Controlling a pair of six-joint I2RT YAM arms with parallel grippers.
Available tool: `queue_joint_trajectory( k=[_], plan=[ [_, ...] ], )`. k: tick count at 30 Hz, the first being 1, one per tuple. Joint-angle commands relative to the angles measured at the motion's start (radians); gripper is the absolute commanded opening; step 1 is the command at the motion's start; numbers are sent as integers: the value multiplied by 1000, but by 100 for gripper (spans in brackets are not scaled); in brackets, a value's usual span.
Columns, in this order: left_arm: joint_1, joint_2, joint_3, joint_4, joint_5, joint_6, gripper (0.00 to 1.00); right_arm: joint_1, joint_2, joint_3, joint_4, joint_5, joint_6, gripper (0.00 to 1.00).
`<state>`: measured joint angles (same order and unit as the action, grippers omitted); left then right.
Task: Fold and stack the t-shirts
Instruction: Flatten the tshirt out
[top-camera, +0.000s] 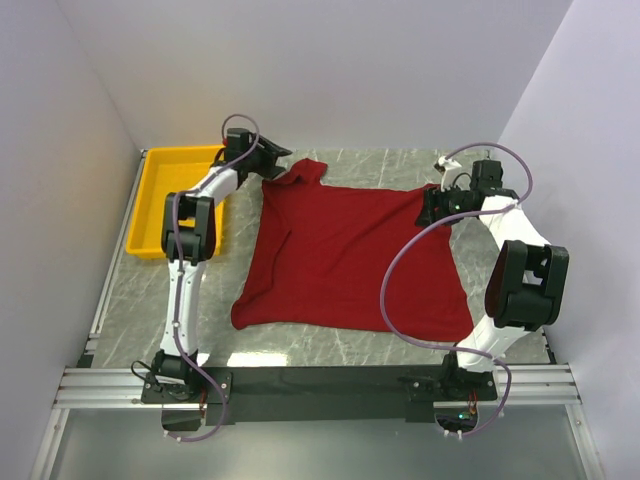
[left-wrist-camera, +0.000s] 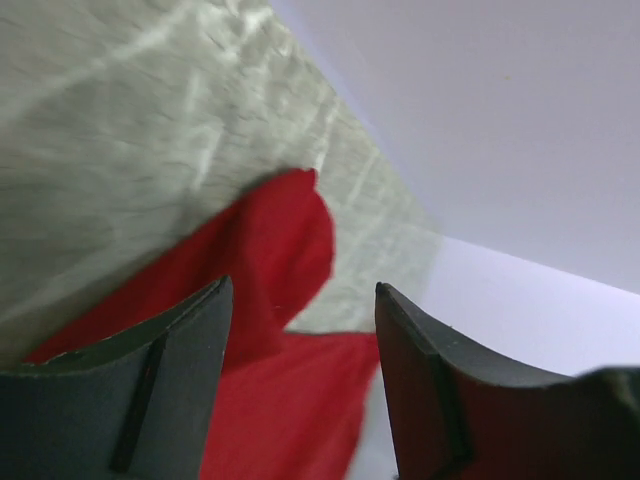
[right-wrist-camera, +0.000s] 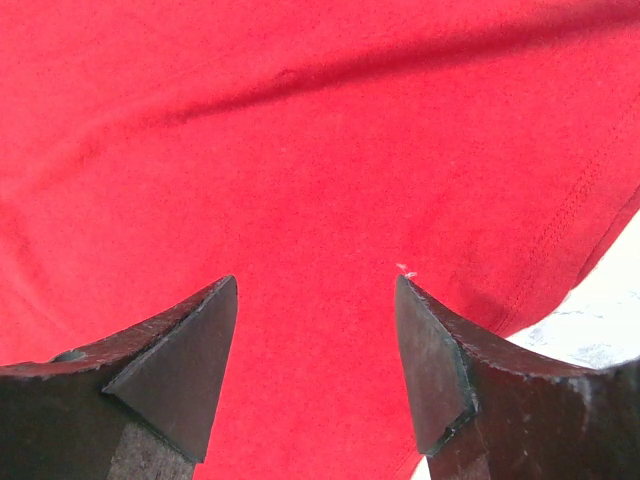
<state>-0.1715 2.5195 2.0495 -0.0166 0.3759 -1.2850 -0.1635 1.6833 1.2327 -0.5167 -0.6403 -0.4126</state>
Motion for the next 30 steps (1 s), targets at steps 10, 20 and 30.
queue_joint_trajectory(
  k=[10, 20, 30],
  plan=[
    [-46, -313, 0, -424, -293, 956, 66, -10, -39, -4, 20, -24, -6, 71],
    [-168, -375, -179, -317, -422, 1559, 70, -10, -30, 22, -2, -18, -22, 71],
    [-194, -327, -190, -292, -434, 1852, 70, -19, -19, 40, -14, -19, -25, 71]
  ],
)
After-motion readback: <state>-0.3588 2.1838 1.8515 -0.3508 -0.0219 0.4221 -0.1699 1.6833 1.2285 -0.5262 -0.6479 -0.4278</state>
